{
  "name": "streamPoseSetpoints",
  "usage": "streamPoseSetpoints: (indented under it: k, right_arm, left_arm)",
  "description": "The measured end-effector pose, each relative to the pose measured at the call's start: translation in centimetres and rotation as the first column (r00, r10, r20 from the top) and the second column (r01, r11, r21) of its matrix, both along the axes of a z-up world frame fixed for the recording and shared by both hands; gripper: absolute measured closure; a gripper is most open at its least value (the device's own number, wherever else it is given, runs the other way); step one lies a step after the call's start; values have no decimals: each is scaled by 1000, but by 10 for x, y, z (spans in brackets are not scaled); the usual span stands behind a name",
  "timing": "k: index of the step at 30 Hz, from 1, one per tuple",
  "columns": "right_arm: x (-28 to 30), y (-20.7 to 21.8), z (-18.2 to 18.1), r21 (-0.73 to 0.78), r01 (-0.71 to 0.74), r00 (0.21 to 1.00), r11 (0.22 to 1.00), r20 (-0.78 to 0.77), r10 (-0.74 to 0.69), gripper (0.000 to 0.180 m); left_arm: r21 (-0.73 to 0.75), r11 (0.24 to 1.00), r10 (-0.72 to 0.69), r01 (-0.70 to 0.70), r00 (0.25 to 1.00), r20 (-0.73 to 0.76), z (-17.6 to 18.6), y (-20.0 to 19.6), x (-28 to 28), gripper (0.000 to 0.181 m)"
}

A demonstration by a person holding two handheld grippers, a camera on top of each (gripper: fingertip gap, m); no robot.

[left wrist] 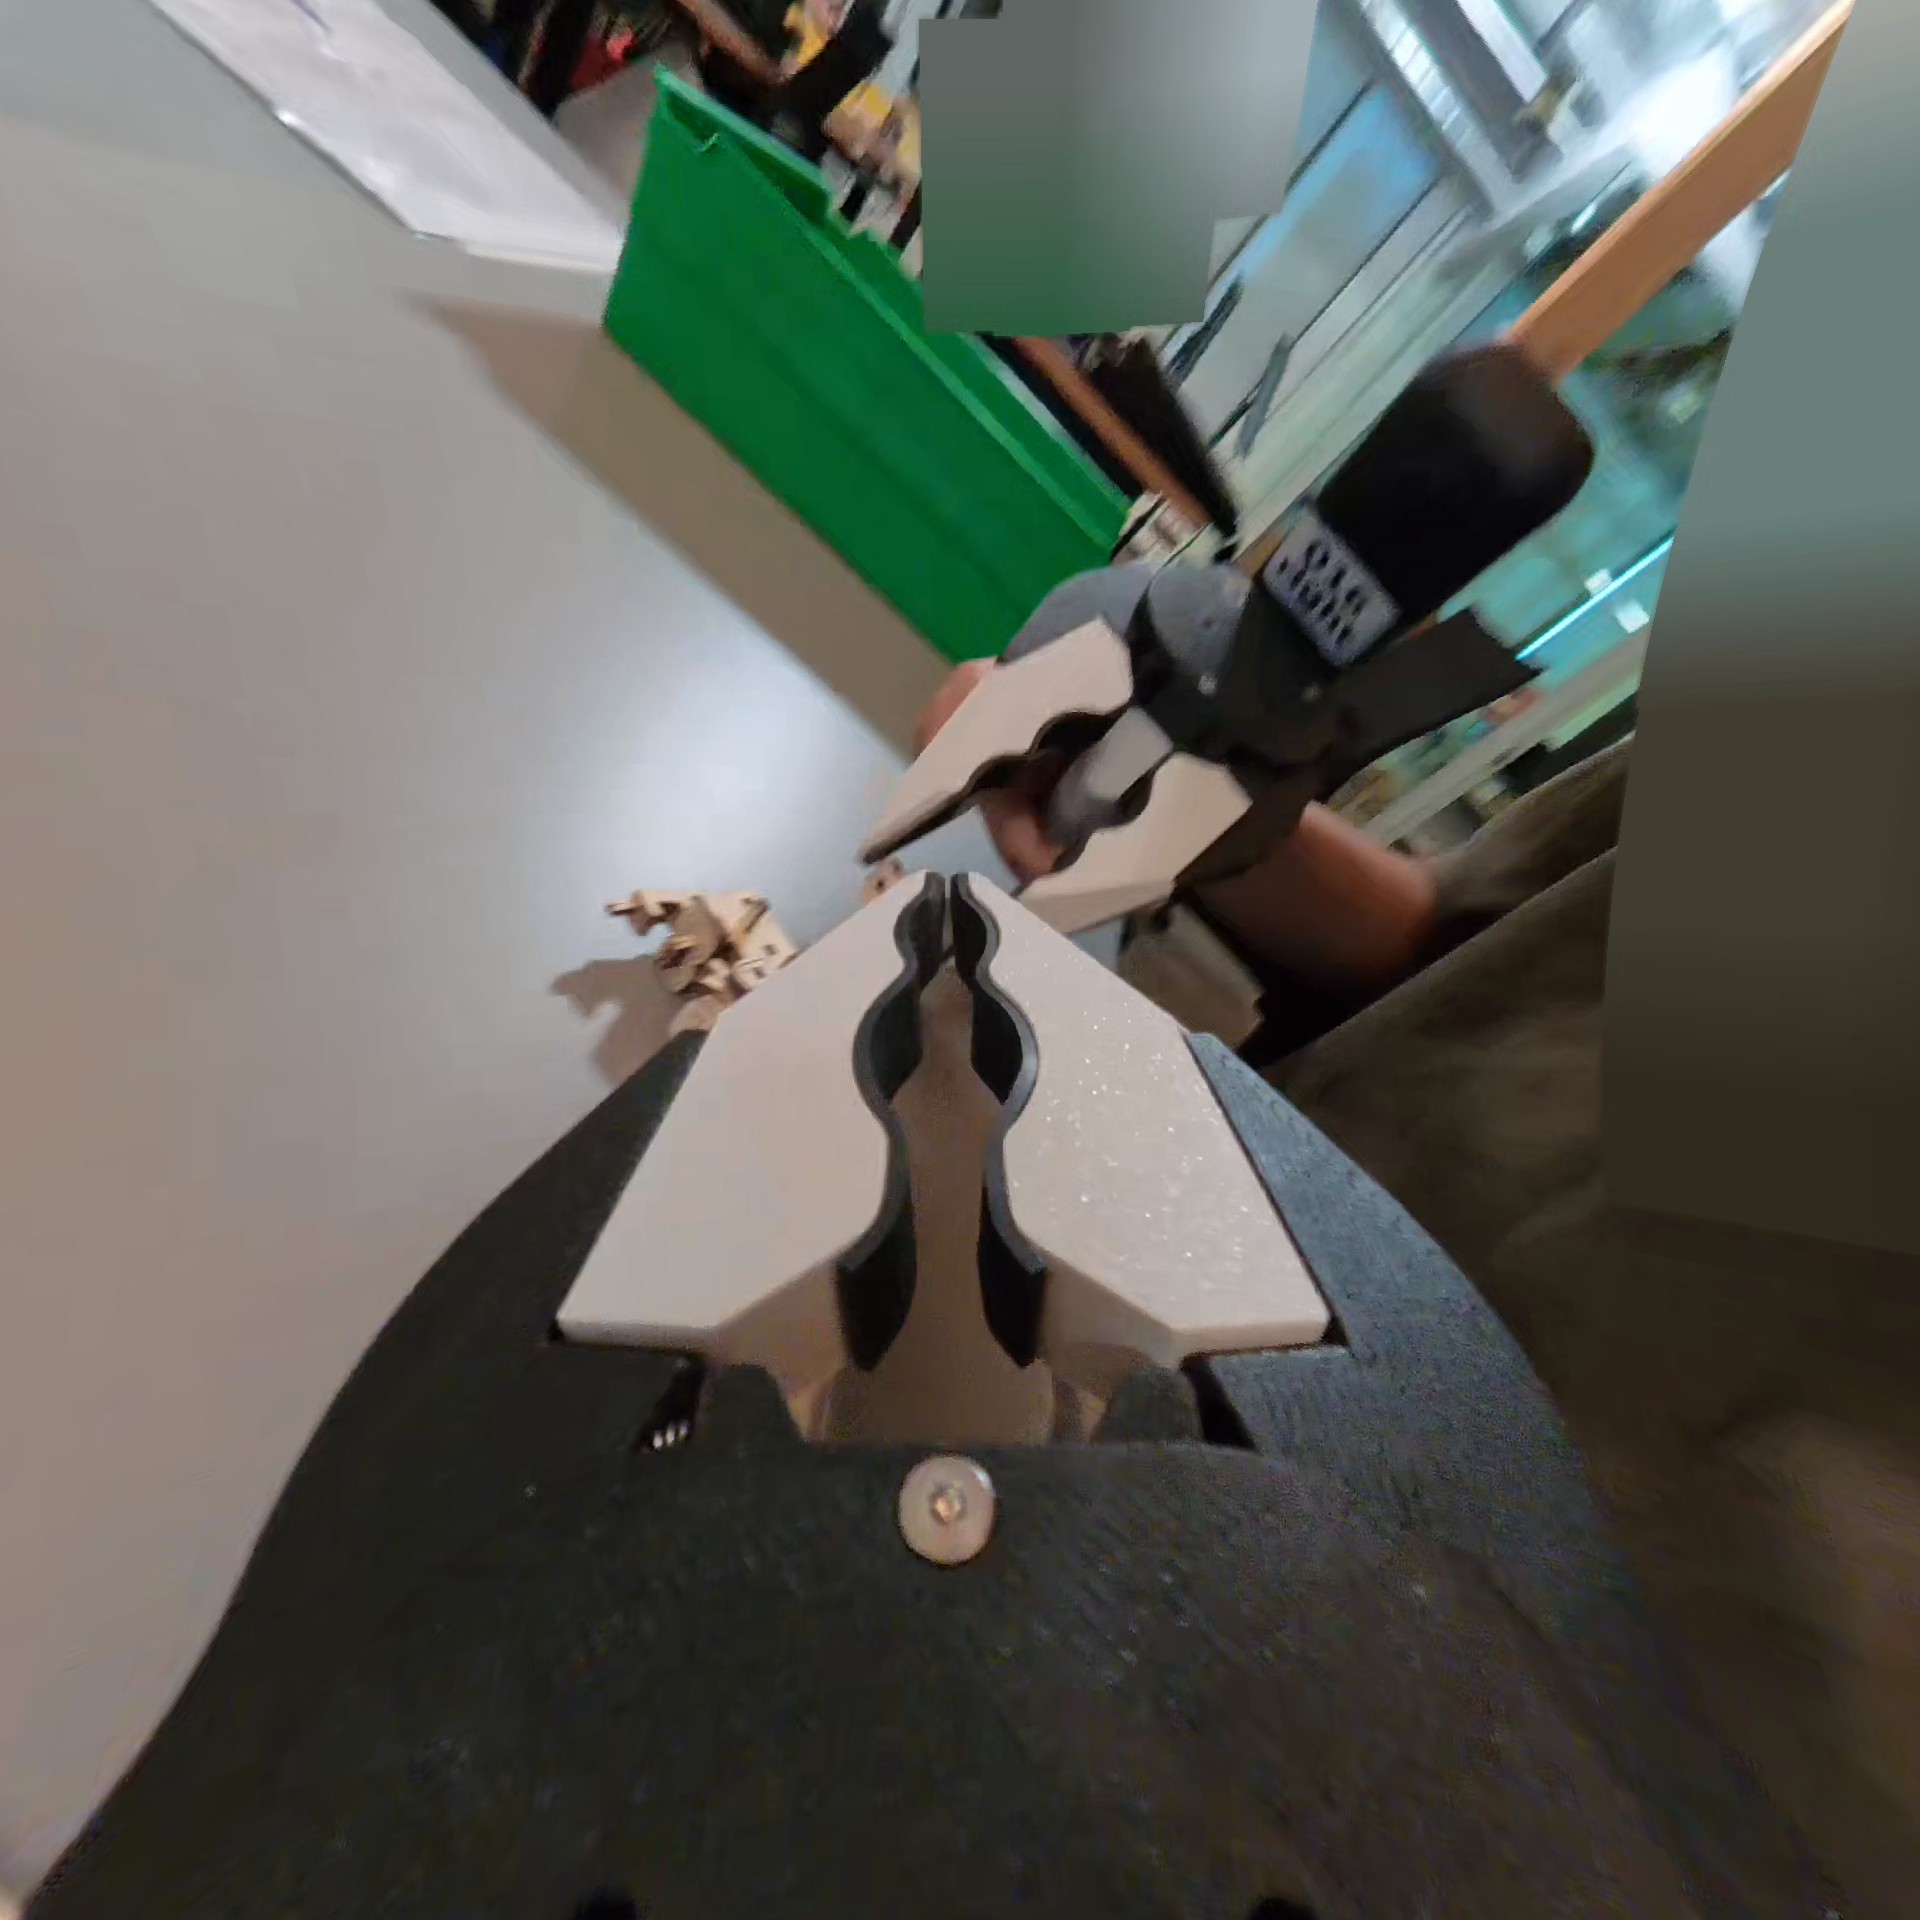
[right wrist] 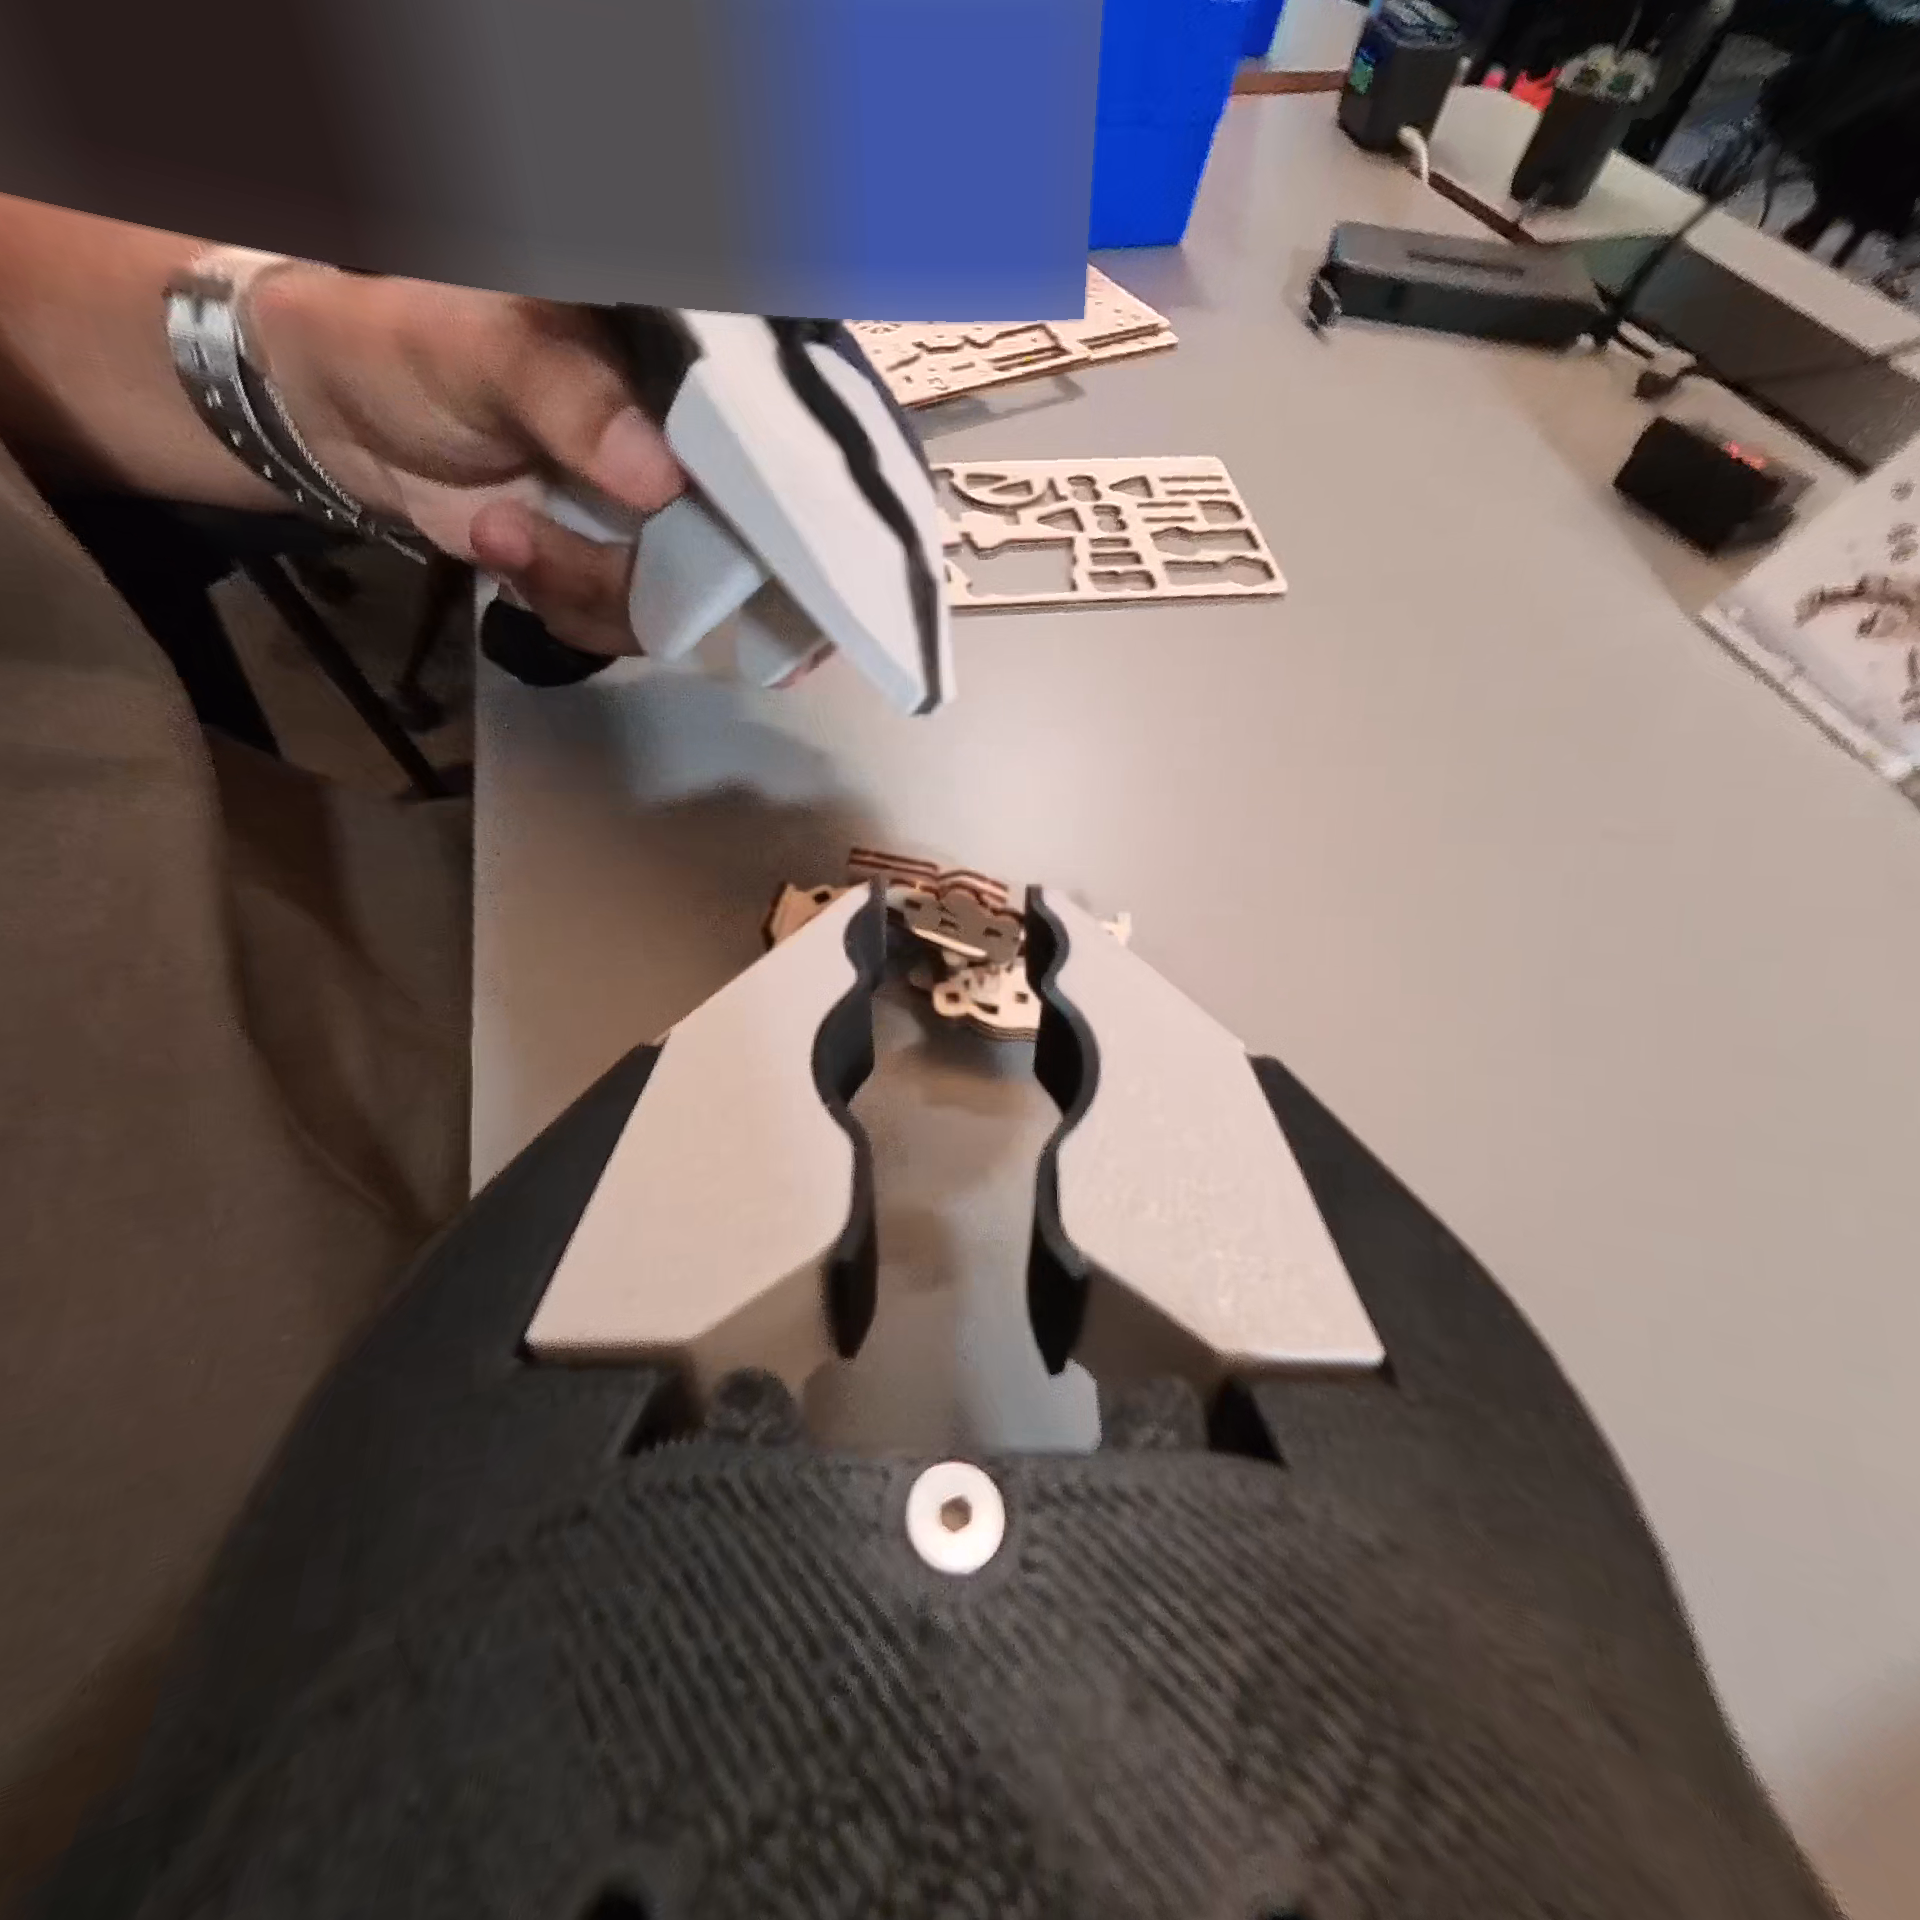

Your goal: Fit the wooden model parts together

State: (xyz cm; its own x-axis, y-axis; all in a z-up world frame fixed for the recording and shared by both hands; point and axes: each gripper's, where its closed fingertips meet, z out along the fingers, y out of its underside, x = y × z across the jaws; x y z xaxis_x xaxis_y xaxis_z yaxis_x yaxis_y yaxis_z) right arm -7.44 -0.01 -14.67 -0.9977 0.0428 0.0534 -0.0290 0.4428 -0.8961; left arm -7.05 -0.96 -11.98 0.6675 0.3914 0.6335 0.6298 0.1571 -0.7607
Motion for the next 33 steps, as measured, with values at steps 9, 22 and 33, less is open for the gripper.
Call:
streamPoseSetpoints:
  k: [9, 22, 33]
  right_arm:
    - [19, -5, -7, 137, -44, 954, 990, -289, 83, 154]
    - [7, -6, 20, 15, 67, 914, 998, -402, -55, 148]
    - [-9, -20, 30, -122, 250, 924, 961, -268, -274, 142]
  left_arm:
    - [-86, 994, -54, 67, 988, 147, -30, 19, 12, 163]
    - [135, 989, 22, -52, 977, 213, -12, 2, -5, 181]
    - [443, 869, 45, -220, 927, 371, 5, -12, -17, 181]
